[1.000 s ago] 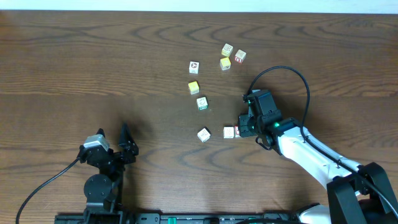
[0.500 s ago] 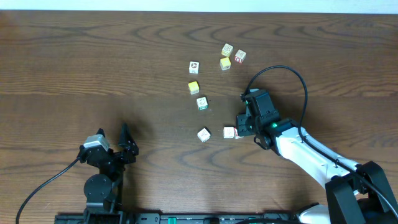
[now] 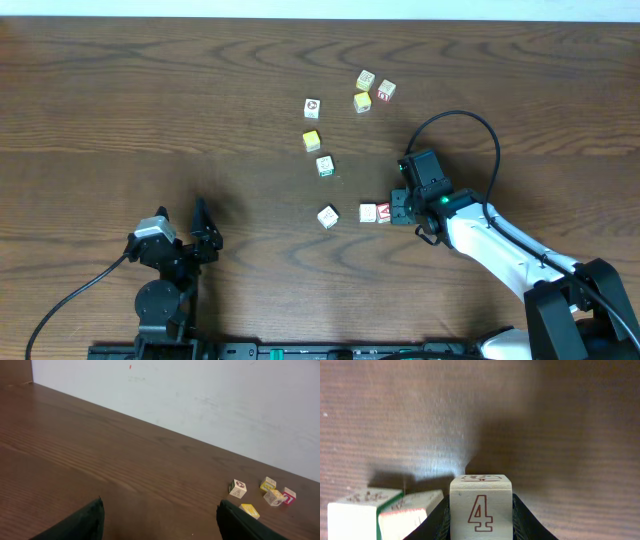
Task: Lift 5 blocks
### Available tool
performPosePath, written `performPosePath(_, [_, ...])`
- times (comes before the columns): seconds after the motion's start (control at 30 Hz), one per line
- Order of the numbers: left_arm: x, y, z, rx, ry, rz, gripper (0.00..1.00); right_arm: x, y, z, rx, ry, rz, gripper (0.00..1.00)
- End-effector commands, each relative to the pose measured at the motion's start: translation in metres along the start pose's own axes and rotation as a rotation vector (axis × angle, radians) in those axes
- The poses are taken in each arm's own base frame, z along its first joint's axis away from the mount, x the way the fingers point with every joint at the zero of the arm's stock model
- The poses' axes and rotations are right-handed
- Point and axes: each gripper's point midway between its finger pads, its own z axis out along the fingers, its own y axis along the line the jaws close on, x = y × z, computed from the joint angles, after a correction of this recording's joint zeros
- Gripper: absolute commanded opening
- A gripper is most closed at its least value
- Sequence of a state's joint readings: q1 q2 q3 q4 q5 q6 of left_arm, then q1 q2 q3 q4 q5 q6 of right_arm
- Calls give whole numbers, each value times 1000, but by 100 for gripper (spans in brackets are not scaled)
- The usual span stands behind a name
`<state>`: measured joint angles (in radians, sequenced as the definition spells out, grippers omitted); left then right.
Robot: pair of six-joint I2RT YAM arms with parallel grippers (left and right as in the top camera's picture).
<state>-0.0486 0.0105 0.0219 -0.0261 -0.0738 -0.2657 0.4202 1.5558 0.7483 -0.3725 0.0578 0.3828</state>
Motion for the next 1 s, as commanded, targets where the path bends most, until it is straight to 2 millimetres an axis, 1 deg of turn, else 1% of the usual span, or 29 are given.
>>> performPosePath(0.0, [15,8,1,-31,44,5,73,13,-2,3,-2,55,55,5])
performPosePath(0.27, [15,8,1,-31,44,5,73,26,-7,2,17,107,82,2])
performPosePath(0.37, [15,8,1,-31,44,5,72,29,-3,2,-2,123,82,1])
performPosePath(0.6, [15,8,1,-31,44,5,73,36,13,0,-27,134,32,1])
performPosePath(0.73, [15,8,1,-31,44,5,72,40,17,0,-30,138,15,2])
performPosePath(0.97, [15,8,1,-31,44,5,72,40,10,1,13,129,48,4])
